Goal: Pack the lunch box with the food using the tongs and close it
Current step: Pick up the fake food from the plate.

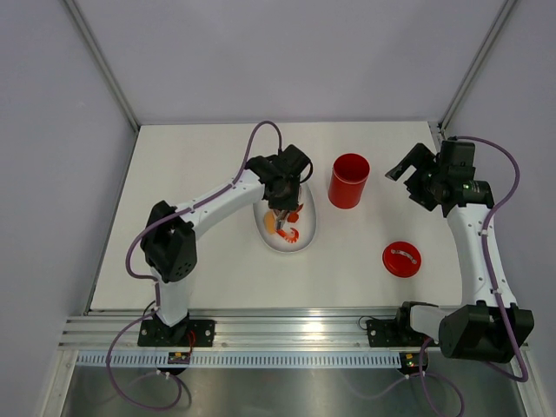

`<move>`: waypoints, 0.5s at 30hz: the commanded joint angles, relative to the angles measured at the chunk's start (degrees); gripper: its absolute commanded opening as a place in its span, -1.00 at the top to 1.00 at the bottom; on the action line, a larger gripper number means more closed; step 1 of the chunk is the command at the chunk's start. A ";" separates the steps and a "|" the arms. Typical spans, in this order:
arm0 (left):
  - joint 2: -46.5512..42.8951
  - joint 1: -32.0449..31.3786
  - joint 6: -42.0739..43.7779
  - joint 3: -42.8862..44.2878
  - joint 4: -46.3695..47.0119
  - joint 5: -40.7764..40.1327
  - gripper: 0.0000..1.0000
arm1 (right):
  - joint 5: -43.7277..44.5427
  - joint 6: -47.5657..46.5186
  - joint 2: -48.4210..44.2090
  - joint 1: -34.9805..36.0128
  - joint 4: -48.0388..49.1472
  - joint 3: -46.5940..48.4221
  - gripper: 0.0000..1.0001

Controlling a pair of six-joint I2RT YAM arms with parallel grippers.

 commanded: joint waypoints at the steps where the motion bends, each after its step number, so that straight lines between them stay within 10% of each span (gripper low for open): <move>1: -4.09 0.28 1.52 3.68 -0.54 -1.81 0.68 | -1.00 -1.35 0.44 0.42 -0.31 2.82 -0.99; 15: -9.46 -0.42 7.14 16.42 0.86 0.02 0.74 | 0.40 -0.65 -0.97 0.42 0.49 1.59 -0.99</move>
